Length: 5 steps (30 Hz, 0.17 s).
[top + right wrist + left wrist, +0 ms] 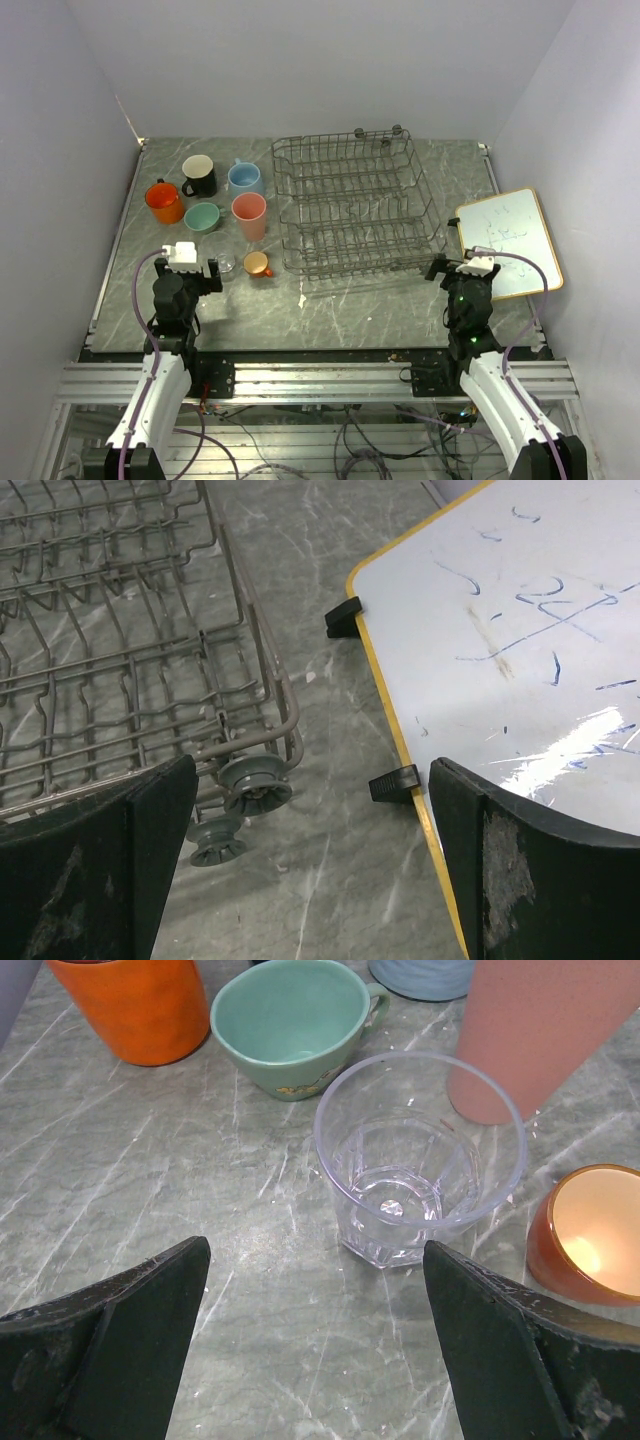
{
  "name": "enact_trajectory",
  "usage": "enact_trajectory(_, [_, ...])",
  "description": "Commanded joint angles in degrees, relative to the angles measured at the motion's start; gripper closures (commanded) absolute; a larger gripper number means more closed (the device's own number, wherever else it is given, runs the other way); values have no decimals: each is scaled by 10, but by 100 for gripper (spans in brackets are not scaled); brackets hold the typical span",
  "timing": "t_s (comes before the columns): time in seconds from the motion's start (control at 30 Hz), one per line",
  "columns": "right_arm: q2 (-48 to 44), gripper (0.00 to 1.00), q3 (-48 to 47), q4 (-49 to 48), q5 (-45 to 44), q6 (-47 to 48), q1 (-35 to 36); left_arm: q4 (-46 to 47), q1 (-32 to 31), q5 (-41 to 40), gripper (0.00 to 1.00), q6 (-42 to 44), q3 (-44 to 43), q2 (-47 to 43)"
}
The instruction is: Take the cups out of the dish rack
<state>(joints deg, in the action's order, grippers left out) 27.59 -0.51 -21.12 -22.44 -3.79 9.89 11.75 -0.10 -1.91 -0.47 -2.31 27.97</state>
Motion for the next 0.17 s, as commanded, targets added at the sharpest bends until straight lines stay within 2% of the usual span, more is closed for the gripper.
enact_trajectory(0.0, [6, 0, 45, -19, 4, 6, 3, 29, 5, -7, 1, -2, -12, -2])
enact_trajectory(0.13, [-3, 0, 45, -15, 3, 8, 3, 29, 5, -7, 1, -2, -12, -2])
